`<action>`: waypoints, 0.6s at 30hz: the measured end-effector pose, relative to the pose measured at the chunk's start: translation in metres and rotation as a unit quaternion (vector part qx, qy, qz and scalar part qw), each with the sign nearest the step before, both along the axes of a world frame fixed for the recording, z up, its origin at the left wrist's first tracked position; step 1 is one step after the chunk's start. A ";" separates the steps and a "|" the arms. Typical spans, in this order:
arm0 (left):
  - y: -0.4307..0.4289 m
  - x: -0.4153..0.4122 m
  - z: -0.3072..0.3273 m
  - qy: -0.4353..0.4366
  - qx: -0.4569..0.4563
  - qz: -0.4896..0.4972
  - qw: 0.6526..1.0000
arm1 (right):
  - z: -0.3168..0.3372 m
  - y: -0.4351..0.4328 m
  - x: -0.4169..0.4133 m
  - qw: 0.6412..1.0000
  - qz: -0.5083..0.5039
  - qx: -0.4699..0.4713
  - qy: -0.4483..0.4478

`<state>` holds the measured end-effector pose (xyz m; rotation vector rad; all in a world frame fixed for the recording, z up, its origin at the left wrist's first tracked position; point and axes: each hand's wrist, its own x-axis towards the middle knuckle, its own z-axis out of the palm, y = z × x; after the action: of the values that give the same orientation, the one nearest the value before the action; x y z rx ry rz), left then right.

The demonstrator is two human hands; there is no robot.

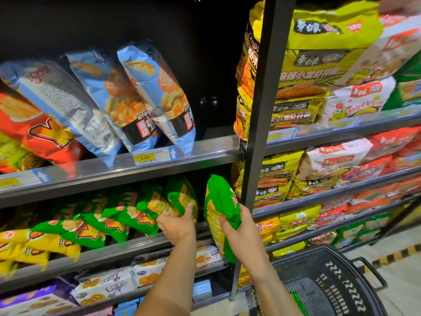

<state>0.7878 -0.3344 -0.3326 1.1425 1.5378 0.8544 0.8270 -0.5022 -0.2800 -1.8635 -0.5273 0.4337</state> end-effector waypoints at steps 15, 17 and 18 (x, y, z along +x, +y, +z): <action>-0.059 -0.066 0.052 -0.129 -0.008 -0.251 0.959 | 0.017 -0.017 0.002 0.983 0.077 0.070 0.153; -0.066 -0.075 0.064 -0.115 -0.003 -0.296 0.948 | 0.025 -0.021 0.001 0.974 0.110 0.076 0.181; -0.068 -0.080 0.069 -0.103 0.002 -0.319 0.942 | 0.028 -0.023 0.001 0.970 0.125 0.077 0.192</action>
<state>0.7076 -0.4021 -0.2634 1.3933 0.9018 0.5092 0.8281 -0.5254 -0.2521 -1.5188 -0.5155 0.8751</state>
